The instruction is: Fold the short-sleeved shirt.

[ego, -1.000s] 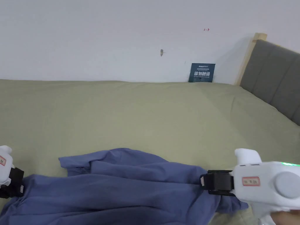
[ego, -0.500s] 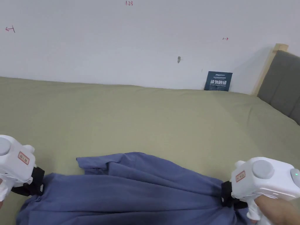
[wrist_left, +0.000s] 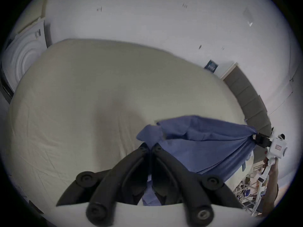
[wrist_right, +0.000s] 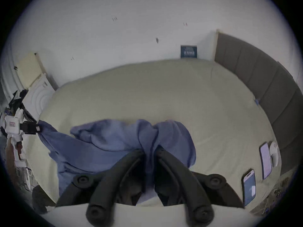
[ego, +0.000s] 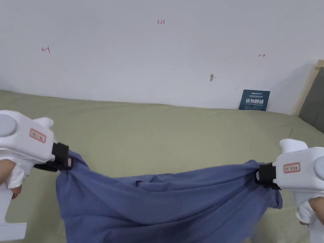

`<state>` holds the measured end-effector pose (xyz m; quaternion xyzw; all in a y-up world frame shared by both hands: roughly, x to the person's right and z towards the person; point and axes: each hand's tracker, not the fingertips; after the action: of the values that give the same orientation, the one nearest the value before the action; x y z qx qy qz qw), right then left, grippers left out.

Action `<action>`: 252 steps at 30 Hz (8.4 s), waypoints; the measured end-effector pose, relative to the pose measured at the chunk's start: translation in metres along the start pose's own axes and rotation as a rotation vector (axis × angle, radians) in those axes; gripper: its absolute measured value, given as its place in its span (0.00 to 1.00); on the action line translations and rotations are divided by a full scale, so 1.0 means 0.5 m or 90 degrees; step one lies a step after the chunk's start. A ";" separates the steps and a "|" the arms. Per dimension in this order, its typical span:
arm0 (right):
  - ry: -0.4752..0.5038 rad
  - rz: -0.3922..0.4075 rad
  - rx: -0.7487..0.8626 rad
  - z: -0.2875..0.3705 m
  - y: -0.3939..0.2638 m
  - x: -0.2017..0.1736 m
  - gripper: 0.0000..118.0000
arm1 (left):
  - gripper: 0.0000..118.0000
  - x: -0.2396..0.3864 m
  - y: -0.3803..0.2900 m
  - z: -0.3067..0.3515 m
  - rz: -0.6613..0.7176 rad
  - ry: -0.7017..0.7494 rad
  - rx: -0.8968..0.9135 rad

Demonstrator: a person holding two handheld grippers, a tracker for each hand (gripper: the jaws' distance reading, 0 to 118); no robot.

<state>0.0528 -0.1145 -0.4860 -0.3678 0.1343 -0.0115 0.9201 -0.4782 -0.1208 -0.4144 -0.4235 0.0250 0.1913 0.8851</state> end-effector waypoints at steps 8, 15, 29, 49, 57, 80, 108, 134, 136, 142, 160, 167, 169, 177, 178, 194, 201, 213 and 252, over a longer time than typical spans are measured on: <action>0.008 0.024 0.107 0.083 0.101 -0.012 0.09 | 0.01 0.035 0.082 0.163 -0.057 -0.012 0.127; 0.010 0.017 0.171 0.115 0.186 0.016 0.09 | 0.01 0.031 0.161 0.257 -0.072 0.007 0.188; 0.047 -0.026 0.290 0.136 0.323 0.076 0.09 | 0.01 0.092 0.183 0.327 -0.097 -0.031 0.292; 0.047 -0.042 0.248 0.037 0.209 0.119 0.09 | 0.01 -0.039 0.109 0.172 -0.086 -0.077 0.243; 0.049 -0.023 0.154 0.040 0.063 0.148 0.09 | 0.01 -0.069 -0.060 0.140 -0.032 -0.098 0.157; 0.037 -0.047 -0.113 0.070 -0.350 0.212 0.09 | 0.01 -0.207 -0.549 0.114 0.149 -0.112 -0.056; -0.065 0.060 0.085 0.241 -0.344 -0.162 0.01 | 0.00 0.250 -0.520 0.164 -0.080 0.120 0.182; 0.014 0.035 0.045 0.206 -0.452 -0.192 0.01 | 1.00 -0.045 -0.593 0.135 0.150 0.093 0.010; 0.018 0.032 0.042 0.204 -0.444 -0.190 0.01 | 1.00 -0.047 -0.599 0.116 0.120 0.151 0.005; 0.031 0.037 0.023 0.174 -0.416 -0.170 0.01 | 0.68 -0.030 -0.604 0.038 0.026 0.182 -0.091; 0.118 0.298 -0.240 -0.353 0.085 -0.043 0.65 | 0.07 -0.043 -0.596 0.030 0.069 0.153 -0.084; 0.092 0.334 -0.336 -0.446 0.039 -0.014 0.65 | 0.07 -0.046 -0.599 0.028 0.086 0.142 -0.083; 0.096 0.343 -0.322 -0.444 0.035 -0.019 0.65 | 0.07 -0.047 -0.597 0.025 0.091 0.141 -0.083; 0.136 0.317 -0.352 -0.479 0.037 -0.033 0.01 | 0.07 -0.038 -0.601 0.029 0.091 0.149 -0.080; 0.135 0.314 -0.348 -0.475 0.041 -0.037 0.01 | 0.07 -0.043 -0.602 0.030 0.090 0.148 -0.080; 0.135 0.272 0.055 -0.102 0.213 -0.051 0.01 | 0.07 0.030 -0.325 0.174 -0.037 0.086 0.078; 0.080 0.246 0.191 0.004 0.360 -0.020 0.01 | 0.07 0.096 -0.088 0.209 -0.141 0.099 0.134; -0.006 0.194 0.340 0.092 0.588 0.003 0.01 | 0.07 0.151 0.242 0.179 -0.177 0.136 0.206; -0.024 0.198 0.282 0.175 0.312 0.046 0.01 | 0.07 0.078 0.150 0.179 -0.213 0.119 0.224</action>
<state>0.0852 0.0558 -0.5369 -0.1323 0.1665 0.1076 0.9712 -0.4798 0.0021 -0.4207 -0.2770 0.0693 -0.0047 0.9584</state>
